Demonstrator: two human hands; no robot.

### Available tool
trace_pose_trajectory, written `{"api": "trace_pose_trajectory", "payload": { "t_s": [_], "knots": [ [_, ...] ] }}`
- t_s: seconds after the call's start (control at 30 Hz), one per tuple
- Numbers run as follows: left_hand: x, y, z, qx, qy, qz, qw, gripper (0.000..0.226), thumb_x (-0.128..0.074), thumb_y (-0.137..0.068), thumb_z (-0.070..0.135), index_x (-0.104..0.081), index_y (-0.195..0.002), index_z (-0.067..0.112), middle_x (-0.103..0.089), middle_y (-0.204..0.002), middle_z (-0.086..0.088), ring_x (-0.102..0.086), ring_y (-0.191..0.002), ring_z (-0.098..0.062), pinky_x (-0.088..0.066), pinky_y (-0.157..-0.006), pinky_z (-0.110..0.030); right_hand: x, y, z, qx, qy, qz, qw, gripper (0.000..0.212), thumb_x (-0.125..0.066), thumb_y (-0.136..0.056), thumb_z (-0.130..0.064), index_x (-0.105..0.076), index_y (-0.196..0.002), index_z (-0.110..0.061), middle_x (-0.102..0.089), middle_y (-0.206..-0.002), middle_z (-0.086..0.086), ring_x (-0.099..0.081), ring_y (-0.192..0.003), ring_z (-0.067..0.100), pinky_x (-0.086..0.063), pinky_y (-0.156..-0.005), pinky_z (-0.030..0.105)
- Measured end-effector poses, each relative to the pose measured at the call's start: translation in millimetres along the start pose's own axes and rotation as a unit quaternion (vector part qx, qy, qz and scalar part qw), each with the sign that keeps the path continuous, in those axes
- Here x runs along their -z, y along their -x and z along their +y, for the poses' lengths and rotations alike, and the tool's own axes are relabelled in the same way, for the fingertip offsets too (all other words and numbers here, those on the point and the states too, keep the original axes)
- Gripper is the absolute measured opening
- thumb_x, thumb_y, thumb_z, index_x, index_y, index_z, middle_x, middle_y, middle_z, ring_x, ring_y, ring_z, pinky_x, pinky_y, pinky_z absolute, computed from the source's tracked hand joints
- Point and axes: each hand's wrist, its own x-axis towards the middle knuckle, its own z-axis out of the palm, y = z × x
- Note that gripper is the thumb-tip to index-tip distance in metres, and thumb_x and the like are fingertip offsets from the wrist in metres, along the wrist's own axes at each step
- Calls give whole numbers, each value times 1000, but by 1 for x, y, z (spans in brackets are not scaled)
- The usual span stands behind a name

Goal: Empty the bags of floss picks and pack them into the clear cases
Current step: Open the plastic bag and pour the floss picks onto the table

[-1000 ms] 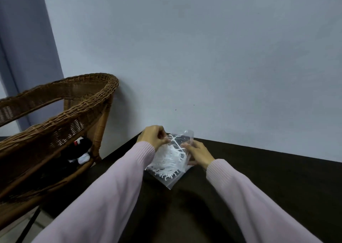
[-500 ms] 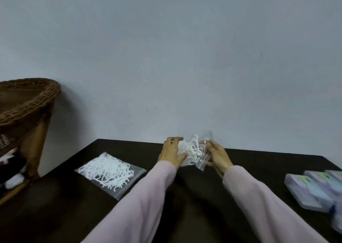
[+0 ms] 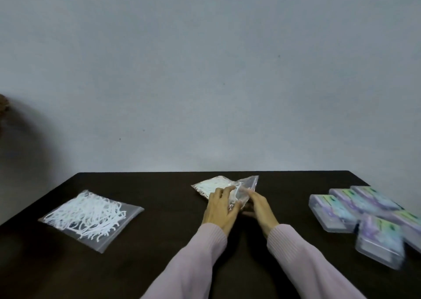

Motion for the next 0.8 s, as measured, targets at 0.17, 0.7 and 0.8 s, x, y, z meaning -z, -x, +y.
{"api": "trace_pose_trajectory", "payload": {
  "t_s": [0.17, 0.7, 0.8],
  "knots": [
    [-11, 1, -3, 2, 17, -50, 999, 47, -37, -97, 44, -24, -140, 30, -28, -148, -2, -26, -138, -18, -27, -109, -33, 3, -2, 11, 5, 3, 28, 1000, 29, -44, -97, -24, -63, -109, -7, -69, -100, 10, -67, -91, 22, -54, -85, 35],
    [-12, 2, -9, -169, -91, 135, 972, 17, -56, -90, 25, -64, -100, 13, -61, -98, -3, -56, -92, -18, -45, -85, -32, 6, 8, 12, 89, 11, -34, 995, 22, -45, -97, -16, -66, -101, -22, -67, -92, -5, -61, -88, 8, -48, -81, 21],
    [-7, 2, -8, -130, -10, 146, 981, 11, -61, -89, 18, -67, -93, 10, -63, -91, -1, -57, -83, -14, -48, -76, -27, 5, 8, 12, 101, 27, -42, 994, 21, -47, -95, -17, -65, -106, -17, -66, -85, -3, -57, -73, 6, -47, -70, 18]
  ]
}}
